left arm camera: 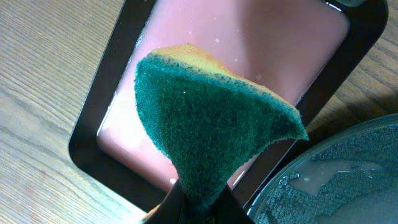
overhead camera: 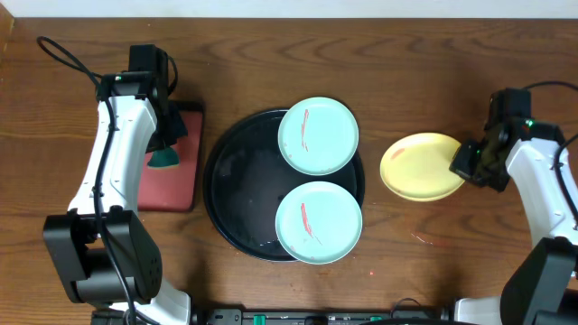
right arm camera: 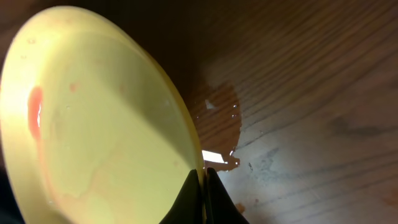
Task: Clean dirty plates on tray and stack at the side
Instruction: 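Lift the yellow plate with the right gripper and place it right of tray, then move right gripper to the upper green plate and grip its rim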
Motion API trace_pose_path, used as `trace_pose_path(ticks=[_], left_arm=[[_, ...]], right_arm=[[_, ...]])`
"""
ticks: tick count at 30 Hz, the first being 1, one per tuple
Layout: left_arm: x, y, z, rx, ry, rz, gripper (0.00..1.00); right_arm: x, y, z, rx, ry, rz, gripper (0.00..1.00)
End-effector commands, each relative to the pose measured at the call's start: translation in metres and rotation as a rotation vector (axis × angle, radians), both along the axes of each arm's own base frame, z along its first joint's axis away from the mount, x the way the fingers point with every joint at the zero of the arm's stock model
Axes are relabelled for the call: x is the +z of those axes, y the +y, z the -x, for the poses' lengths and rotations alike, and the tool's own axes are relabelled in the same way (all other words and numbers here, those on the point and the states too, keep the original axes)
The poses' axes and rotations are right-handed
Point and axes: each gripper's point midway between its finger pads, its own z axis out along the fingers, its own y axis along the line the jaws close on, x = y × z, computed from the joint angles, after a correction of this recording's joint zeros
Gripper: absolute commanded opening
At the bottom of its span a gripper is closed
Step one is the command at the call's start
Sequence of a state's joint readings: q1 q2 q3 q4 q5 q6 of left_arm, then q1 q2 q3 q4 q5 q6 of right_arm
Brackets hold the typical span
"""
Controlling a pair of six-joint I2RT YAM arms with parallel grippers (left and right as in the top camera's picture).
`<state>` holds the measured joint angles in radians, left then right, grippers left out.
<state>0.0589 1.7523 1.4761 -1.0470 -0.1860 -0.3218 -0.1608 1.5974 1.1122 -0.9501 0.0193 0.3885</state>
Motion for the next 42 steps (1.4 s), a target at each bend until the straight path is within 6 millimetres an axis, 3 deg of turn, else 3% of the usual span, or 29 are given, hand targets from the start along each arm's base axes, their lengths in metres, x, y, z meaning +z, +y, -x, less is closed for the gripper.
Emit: trace_pose_path(ticks=[1,3,10,12,16,20,23,28,32,37,42], left_arm=[[0.012,0.003,-0.004,0.018,-0.037,-0.008,0.07],[0.012,0.003,-0.004,0.018,-0.039,-0.008,0.07],[0.012,0.003,-0.007,0.018,-0.051,-0.009,0.07],[0.012,0.003,-0.008,0.018,-0.055,-0.009,0.08],[0.013,0.003,-0.01,0.018,-0.064,-0.007,0.08],[0.013,0.003,-0.01,0.018,-0.064,-0.007,0.07],[0.013,0.003,-0.01,0.017,-0.064,-0.007,0.08],[0.013,0.003,-0.01,0.017,-0.063,-0.007,0.07],[0.013,0.003,-0.01,0.017,-0.064,-0.007,0.07],[0.013,0.003,-0.01,0.017,-0.062,-0.006,0.07],[0.013,0.003,-0.01,0.017,-0.063,-0.006,0.08]], right_arm=[[-0.009,-0.003,0.005,0.001,0.011,0.006,0.01],[-0.011,-0.003,0.006,0.001,0.012,0.006,0.02],[-0.004,0.002,-0.001,0.023,-0.012,-0.024,0.2],[0.004,0.016,-0.007,0.102,-0.035,-0.087,0.28],[0.033,0.046,-0.023,0.252,-0.094,-0.186,0.33],[0.062,0.101,-0.038,0.487,-0.195,-0.304,0.36],[0.066,0.137,-0.039,0.595,-0.216,-0.324,0.4],[0.054,0.187,-0.024,0.759,-0.169,-0.324,0.44],[0.034,0.214,-0.01,0.821,-0.083,-0.344,0.46],[-0.002,0.23,0.011,0.858,0.072,-0.358,0.47],[-0.026,0.234,0.029,0.866,0.198,-0.363,0.46]])
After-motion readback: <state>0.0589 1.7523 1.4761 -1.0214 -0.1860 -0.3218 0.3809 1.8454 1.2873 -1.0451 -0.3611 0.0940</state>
